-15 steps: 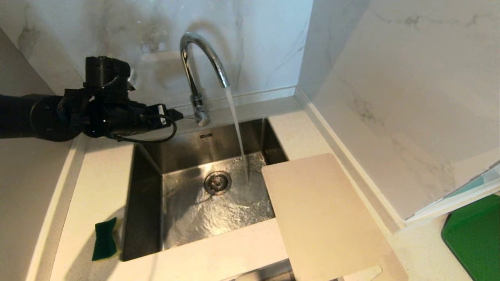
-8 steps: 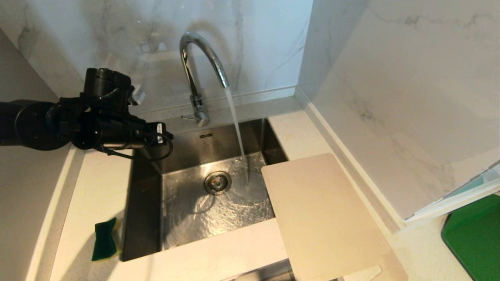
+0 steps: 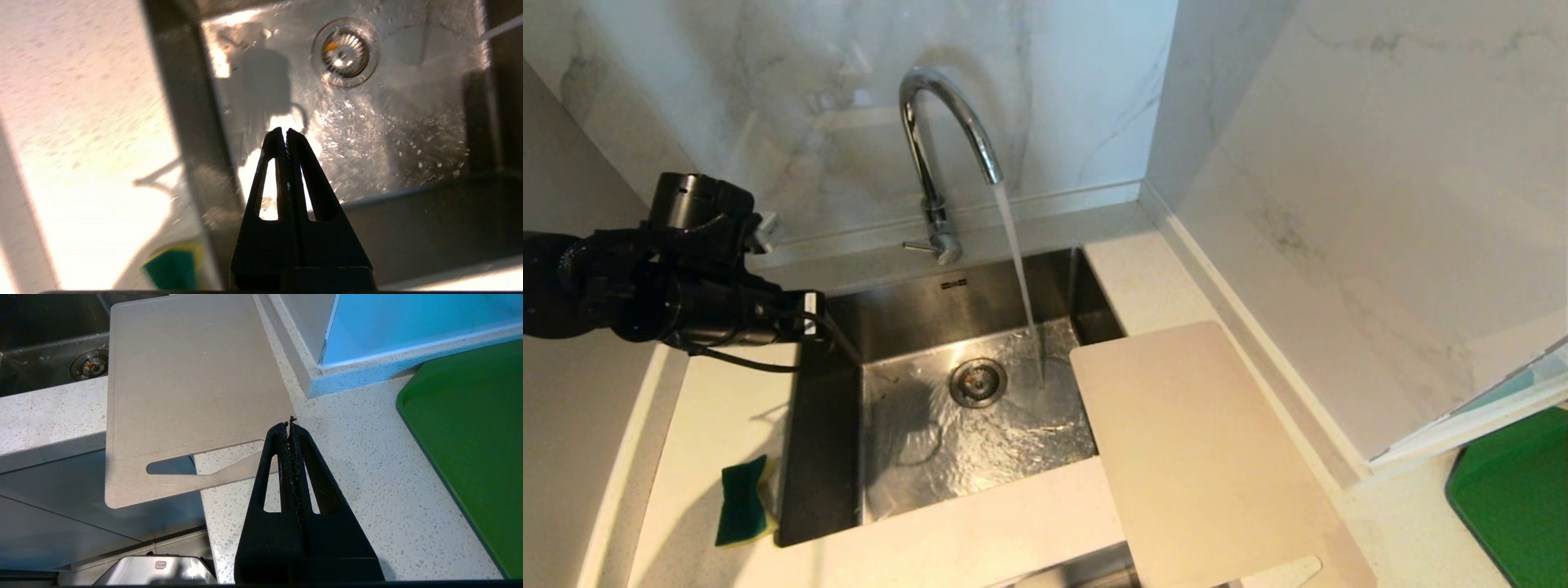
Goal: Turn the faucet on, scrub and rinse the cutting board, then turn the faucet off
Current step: Pick up the cleaning cloth
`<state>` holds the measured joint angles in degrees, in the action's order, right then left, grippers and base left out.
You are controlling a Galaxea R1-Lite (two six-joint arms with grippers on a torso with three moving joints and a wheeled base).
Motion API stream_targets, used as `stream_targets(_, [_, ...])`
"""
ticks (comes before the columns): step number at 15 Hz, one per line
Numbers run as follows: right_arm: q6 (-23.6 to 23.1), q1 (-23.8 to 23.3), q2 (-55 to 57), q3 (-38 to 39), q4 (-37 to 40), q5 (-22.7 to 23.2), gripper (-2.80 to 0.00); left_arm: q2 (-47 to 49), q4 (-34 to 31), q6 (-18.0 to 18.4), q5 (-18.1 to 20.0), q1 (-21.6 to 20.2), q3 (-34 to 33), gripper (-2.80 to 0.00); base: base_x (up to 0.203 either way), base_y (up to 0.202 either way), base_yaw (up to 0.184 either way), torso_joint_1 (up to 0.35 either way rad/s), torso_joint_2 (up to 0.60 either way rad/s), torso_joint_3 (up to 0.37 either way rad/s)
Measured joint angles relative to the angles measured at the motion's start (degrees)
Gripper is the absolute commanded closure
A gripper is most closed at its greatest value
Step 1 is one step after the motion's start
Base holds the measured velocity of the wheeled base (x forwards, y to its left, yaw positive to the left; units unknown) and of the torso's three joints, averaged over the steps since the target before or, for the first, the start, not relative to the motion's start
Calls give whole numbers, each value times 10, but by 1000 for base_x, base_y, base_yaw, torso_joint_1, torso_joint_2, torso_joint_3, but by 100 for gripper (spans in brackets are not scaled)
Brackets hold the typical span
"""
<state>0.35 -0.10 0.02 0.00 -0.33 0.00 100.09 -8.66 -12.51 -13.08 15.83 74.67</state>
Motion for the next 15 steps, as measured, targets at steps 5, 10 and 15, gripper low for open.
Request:
stream_targets(5, [0, 0, 0, 0, 0, 0, 0, -61, 1, 34, 0, -52, -78, 0, 0, 0, 0, 0, 0, 0])
stream_targets(10, [0, 0, 0, 0, 0, 0, 0, -119, 4, 47, 31, -83, -193, 0, 0, 0, 0, 0, 0, 0])
stream_targets(15, [0, 0, 0, 0, 0, 0, 0, -129, 6, 6, 59, -82, -263, 0, 0, 0, 0, 0, 0, 0])
